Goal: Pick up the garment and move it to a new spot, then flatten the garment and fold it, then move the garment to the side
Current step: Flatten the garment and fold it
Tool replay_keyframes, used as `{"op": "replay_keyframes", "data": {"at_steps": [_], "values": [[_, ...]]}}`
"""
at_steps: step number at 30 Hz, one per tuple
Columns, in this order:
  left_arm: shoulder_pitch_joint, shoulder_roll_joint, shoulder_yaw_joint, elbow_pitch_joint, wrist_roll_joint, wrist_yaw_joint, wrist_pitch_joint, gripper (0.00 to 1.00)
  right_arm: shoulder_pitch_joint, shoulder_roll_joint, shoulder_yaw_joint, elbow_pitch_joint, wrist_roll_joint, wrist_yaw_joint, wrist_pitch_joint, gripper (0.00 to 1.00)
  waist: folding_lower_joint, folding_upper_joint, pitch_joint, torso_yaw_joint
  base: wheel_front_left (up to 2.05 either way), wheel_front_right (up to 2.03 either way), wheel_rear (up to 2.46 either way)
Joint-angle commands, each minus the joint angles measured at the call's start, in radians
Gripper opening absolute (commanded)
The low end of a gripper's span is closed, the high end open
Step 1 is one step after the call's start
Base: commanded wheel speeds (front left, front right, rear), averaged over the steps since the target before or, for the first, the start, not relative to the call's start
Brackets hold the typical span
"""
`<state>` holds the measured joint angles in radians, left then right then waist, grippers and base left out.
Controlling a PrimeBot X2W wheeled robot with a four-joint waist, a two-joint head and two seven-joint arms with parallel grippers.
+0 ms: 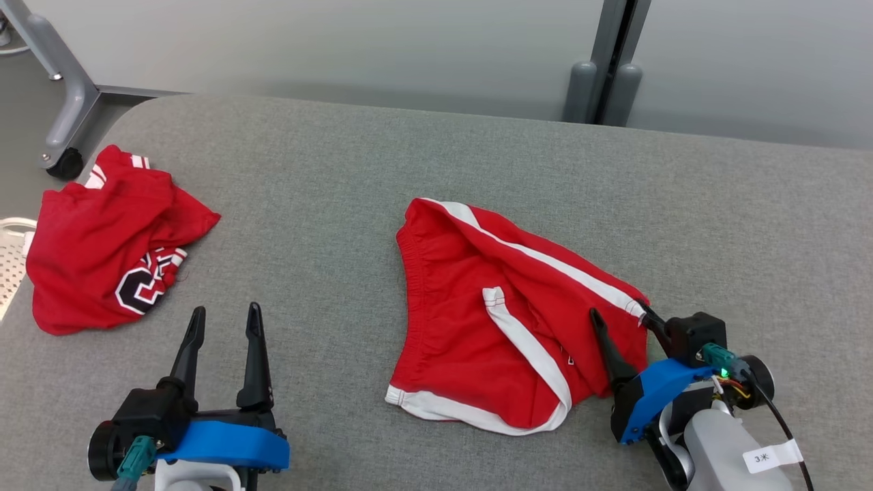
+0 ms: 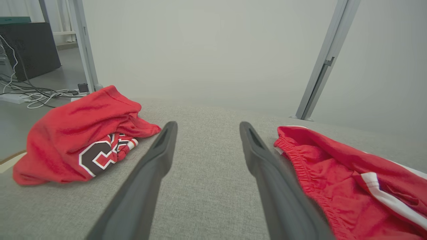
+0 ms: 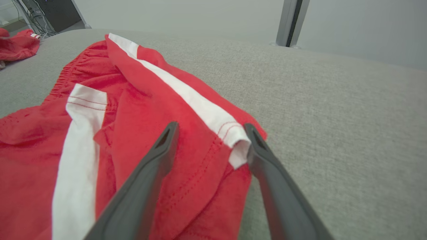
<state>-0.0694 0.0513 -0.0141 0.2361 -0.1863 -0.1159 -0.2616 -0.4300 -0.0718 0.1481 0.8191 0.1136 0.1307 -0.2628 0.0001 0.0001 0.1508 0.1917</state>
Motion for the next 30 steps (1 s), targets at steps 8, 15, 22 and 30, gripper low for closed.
{"op": "replay_keyframes", "data": {"at_steps": [8, 15, 22, 30], "values": [[-0.023, -0.001, -0.014, 0.008, -0.008, 0.004, -0.005, 1.0, -0.063, -0.007, 0.016, 0.099, 0.006, 0.0, -0.003, 0.04, -0.0001, -0.0001, 0.008, 0.013, 0.0, 0.0, 0.0], [-0.018, -0.001, -0.02, 0.009, -0.013, 0.009, -0.005, 1.0, -0.086, -0.009, 0.026, 0.038, 0.009, 0.0, -0.003, 0.0, -0.0001, -0.0001, 0.001, 0.006, 0.0, 0.0, 0.0], [-0.021, -0.002, -0.033, 0.007, -0.025, 0.012, -0.005, 1.0, -0.098, -0.053, 0.028, -0.084, 0.001, 0.0, -0.003, 0.0, -0.0001, -0.0001, 0.001, 0.003, 0.0, 0.0, 0.0], [-0.04, -0.001, -0.057, 0.01, -0.04, 0.008, -0.005, 1.0, -0.231, -0.137, 0.022, -0.066, 0.002, 0.0, -0.003, 0.0, -0.0001, -0.0001, 0.028, 0.026, 0.0, 0.0, 0.0]]}}
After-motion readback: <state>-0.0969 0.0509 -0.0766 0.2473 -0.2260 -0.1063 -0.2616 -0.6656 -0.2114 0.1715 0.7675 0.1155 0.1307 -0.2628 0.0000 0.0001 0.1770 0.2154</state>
